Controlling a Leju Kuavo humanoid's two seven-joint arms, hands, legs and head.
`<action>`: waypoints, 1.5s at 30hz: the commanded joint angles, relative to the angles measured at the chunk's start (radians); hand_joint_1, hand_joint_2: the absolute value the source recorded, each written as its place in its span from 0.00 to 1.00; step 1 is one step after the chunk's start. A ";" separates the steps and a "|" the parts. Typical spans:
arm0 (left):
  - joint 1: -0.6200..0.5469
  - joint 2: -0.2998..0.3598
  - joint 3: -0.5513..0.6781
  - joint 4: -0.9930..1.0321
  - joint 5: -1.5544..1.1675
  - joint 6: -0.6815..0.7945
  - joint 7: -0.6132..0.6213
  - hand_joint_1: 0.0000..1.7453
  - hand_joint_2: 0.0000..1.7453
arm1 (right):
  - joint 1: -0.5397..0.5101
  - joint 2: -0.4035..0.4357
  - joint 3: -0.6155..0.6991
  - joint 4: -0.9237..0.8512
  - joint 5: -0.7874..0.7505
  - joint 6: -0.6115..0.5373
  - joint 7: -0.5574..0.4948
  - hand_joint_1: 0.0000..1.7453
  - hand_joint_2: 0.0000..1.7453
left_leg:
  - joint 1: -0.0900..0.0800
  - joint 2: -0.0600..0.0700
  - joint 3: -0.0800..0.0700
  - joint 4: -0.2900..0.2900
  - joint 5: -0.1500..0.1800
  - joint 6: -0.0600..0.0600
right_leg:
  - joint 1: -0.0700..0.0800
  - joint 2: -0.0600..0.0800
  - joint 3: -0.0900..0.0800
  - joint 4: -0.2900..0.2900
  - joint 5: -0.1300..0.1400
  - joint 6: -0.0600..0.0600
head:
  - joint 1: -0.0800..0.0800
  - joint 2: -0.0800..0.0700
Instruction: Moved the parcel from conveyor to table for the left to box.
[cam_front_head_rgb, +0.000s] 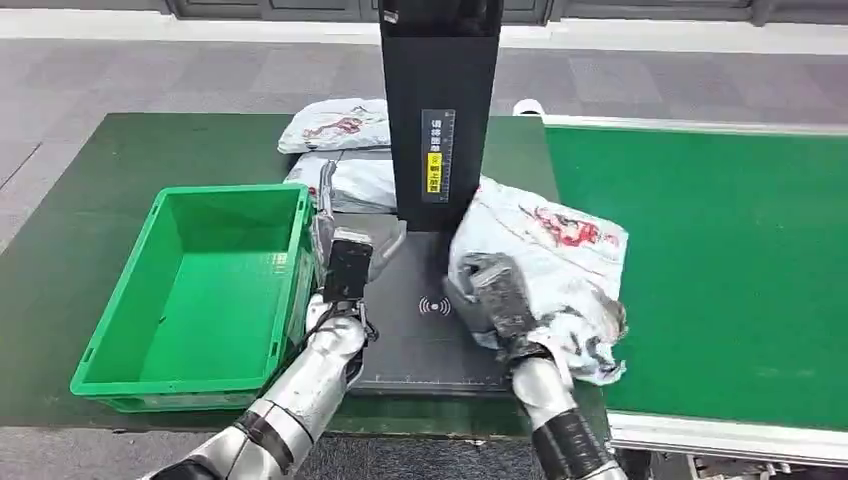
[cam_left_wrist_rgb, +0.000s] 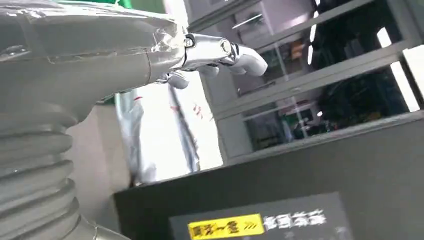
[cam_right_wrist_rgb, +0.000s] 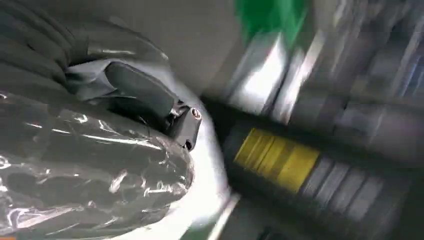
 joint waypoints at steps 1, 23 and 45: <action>-0.069 0.014 0.022 0.036 -0.013 -0.009 0.005 0.00 1.00 | -0.045 -0.009 0.260 0.062 -0.016 0.037 0.049 1.00 1.00 | 0.000 0.003 0.001 0.000 -0.001 0.001 | 0.000 -0.001 0.001 -0.001 0.000 -0.001 | 0.000 0.000; -0.072 0.012 0.025 0.043 -0.009 -0.018 0.004 0.00 1.00 | -0.048 -0.018 0.273 0.069 -0.042 0.074 0.069 1.00 1.00 | -0.001 0.003 0.000 0.000 -0.001 0.001 | 0.000 -0.001 0.001 -0.001 0.000 -0.001 | 0.000 0.000; 0.027 0.037 -0.058 -0.008 -0.077 -0.256 0.016 0.00 1.00 | -0.101 -0.116 -0.102 0.089 -0.185 -0.041 0.000 0.00 0.00 | -0.003 0.001 0.001 -0.002 0.001 0.002 | -0.002 -0.005 0.002 -0.002 0.000 -0.001 | 0.000 0.000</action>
